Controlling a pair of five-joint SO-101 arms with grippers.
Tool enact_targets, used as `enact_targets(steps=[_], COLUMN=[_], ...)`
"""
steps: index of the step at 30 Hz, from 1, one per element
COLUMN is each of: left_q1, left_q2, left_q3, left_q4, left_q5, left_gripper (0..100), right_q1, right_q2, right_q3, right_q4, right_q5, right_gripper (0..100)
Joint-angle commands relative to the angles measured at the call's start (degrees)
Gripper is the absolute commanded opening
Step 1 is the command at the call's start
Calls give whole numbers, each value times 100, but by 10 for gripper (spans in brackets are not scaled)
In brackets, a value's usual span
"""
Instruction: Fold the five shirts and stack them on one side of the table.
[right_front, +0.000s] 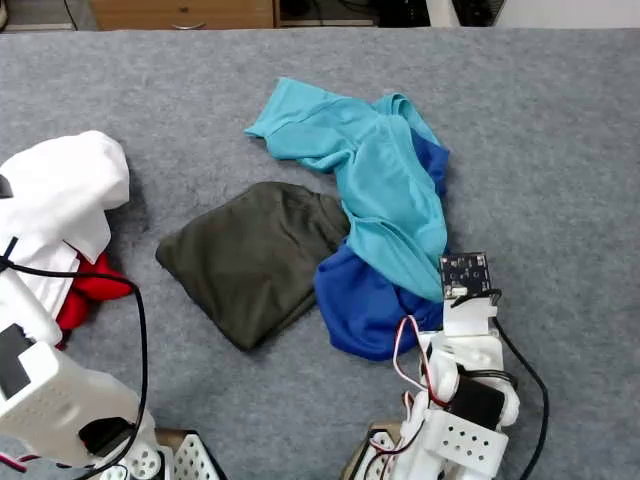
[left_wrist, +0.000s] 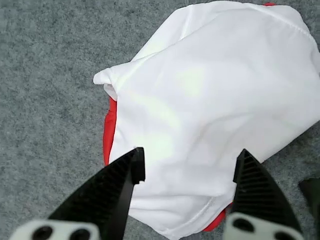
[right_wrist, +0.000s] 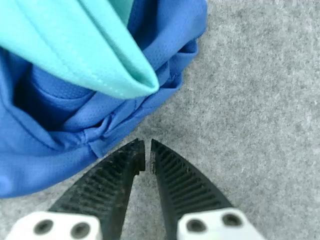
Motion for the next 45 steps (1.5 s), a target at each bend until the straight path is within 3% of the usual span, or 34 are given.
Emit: enact_targets(steps=[1, 7, 11, 18, 24, 32, 45], left_q1=[202, 1459, 2629, 4932, 6259, 6884, 7437], left_q2=[-435, -1253, -1974, -2607, -2220, -655, 1112], left_q3=[-1037, -765, 527, 2716, 3420, 3446, 2057], left_q4=[782, 897, 897, 844, -53, -835, -862], left_q5=[-62, 88, 343, 1398, 2022, 2040, 2409], left_gripper=[293, 289, 288, 288, 288, 288, 288], right_q1=[110, 110, 110, 110, 110, 110, 110], right_q2=[-646, -646, -646, -646, -646, -646, -646], right_q3=[4, 4, 4, 4, 4, 4, 4], right_q4=[26, 26, 26, 26, 26, 26, 26], right_q5=[-26, -26, -26, -26, -26, -26, -26], right_gripper=[41, 41, 41, 41, 41, 41, 41])
